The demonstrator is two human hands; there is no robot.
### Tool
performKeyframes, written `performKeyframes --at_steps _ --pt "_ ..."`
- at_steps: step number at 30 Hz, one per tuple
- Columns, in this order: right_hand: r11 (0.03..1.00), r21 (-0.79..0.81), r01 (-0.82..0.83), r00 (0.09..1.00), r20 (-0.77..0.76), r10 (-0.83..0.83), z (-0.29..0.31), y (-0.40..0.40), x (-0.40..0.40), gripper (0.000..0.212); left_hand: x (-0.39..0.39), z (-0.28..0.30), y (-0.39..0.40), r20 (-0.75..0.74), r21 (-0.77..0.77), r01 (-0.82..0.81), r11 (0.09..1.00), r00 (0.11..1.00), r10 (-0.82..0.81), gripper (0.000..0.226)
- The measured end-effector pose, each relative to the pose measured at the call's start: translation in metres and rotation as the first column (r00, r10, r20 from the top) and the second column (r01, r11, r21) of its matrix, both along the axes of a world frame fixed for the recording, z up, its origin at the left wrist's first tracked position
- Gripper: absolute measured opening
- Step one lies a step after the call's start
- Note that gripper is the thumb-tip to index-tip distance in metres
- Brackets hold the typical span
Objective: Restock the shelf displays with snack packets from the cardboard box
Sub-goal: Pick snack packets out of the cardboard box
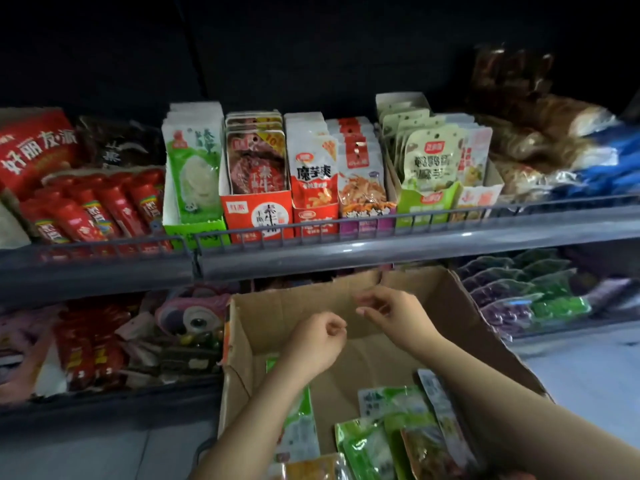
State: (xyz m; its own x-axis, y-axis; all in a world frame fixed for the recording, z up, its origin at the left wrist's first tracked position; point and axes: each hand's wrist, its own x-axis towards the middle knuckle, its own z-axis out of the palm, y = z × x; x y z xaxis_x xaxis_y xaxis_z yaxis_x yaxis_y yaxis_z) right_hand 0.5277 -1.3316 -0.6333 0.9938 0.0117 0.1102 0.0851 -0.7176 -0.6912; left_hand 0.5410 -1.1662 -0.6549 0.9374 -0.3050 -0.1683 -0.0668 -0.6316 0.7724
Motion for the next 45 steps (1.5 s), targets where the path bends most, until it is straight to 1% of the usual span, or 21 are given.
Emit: performKeyframes --at_steps 3,5,7,9,13,14,17,19,22,25,28,30,33,36,39,42,45 --pt "0.999 -0.04 -0.007 0.991 -0.136 0.001 -0.029 -0.016 -0.009 0.023 -0.004 -0.021 -0.011 -0.113 0.109 0.108 0.988 0.989 -0.095 0.015" --pt "0.995 -0.083 -0.046 0.971 -0.238 0.025 -0.047 -0.024 -0.013 0.023 -0.008 -0.035 -0.015 -0.195 0.186 0.179 0.966 0.97 -0.143 0.021" --pt "0.986 -0.127 -0.112 0.94 -0.336 0.063 -0.064 -0.029 -0.012 0.022 -0.012 -0.049 -0.018 -0.279 0.23 0.24 0.943 0.945 -0.173 0.022" --pt "0.964 -0.16 -0.211 0.885 -0.45 0.119 -0.079 -0.032 -0.011 0.022 -0.015 -0.061 -0.018 -0.345 0.28 0.306 0.91 0.917 -0.202 0.019" --pt "0.906 -0.167 -0.389 0.738 -0.646 0.197 -0.098 -0.036 -0.011 0.024 -0.021 -0.081 -0.018 -0.471 0.363 0.44 0.821 0.847 -0.246 0.007" --pt "0.888 -0.176 -0.425 0.705 -0.679 0.202 -0.101 -0.037 -0.012 0.025 -0.022 -0.085 -0.018 -0.498 0.371 0.464 0.804 0.83 -0.249 0.006" --pt "0.829 -0.209 -0.519 0.636 -0.742 0.211 -0.107 -0.036 -0.015 0.028 -0.024 -0.094 -0.019 -0.55 0.379 0.509 0.773 0.796 -0.254 0.026" --pt "0.814 -0.196 -0.547 0.591 -0.779 0.209 -0.111 -0.036 -0.018 0.032 -0.027 -0.097 -0.02 -0.571 0.337 0.498 0.799 0.783 -0.247 0.031" --pt "0.789 -0.2 -0.581 0.549 -0.812 0.199 -0.116 -0.033 -0.021 0.038 -0.031 -0.103 -0.023 -0.594 0.295 0.476 0.828 0.77 -0.232 0.028" --pt "0.771 -0.218 -0.598 0.54 -0.82 0.187 -0.117 -0.03 -0.022 0.039 -0.033 -0.106 -0.027 -0.609 0.295 0.45 0.843 0.769 -0.197 0.027" --pt "0.815 -0.169 -0.554 0.54 -0.818 0.197 -0.111 -0.032 -0.019 0.037 -0.027 -0.1 -0.027 -0.581 0.304 0.381 0.873 0.8 -0.147 0.023" --pt "0.864 -0.128 -0.488 0.576 -0.791 0.208 -0.102 -0.035 -0.016 0.031 -0.019 -0.093 -0.025 -0.554 0.276 0.279 0.92 0.828 -0.085 0.019" --pt "0.954 0.004 -0.301 0.651 -0.73 0.208 -0.092 -0.038 -0.009 0.024 -0.008 -0.077 -0.018 -0.526 0.204 0.114 0.972 0.85 0.01 0.011" --pt "0.981 0.098 -0.169 0.715 -0.673 0.19 -0.081 -0.04 -0.002 0.018 0.004 -0.062 -0.009 -0.48 0.119 -0.026 0.993 0.874 0.081 0.011" --pt "0.984 0.149 -0.1 0.772 -0.612 0.171 -0.067 -0.042 0.005 0.009 0.012 -0.044 -0.001 -0.457 0.02 -0.121 0.992 0.882 0.117 0.014" --pt "0.979 0.197 -0.043 0.81 -0.567 0.15 -0.05 -0.046 0.01 0.012 0.015 -0.028 0.008 -0.435 -0.068 -0.208 0.976 0.887 0.159 0.015" --pt "0.982 0.187 0.023 0.825 -0.559 0.087 -0.03 -0.05 0.011 0.016 0.016 -0.013 0.015 -0.456 -0.155 -0.32 0.935 0.862 0.219 0.012"
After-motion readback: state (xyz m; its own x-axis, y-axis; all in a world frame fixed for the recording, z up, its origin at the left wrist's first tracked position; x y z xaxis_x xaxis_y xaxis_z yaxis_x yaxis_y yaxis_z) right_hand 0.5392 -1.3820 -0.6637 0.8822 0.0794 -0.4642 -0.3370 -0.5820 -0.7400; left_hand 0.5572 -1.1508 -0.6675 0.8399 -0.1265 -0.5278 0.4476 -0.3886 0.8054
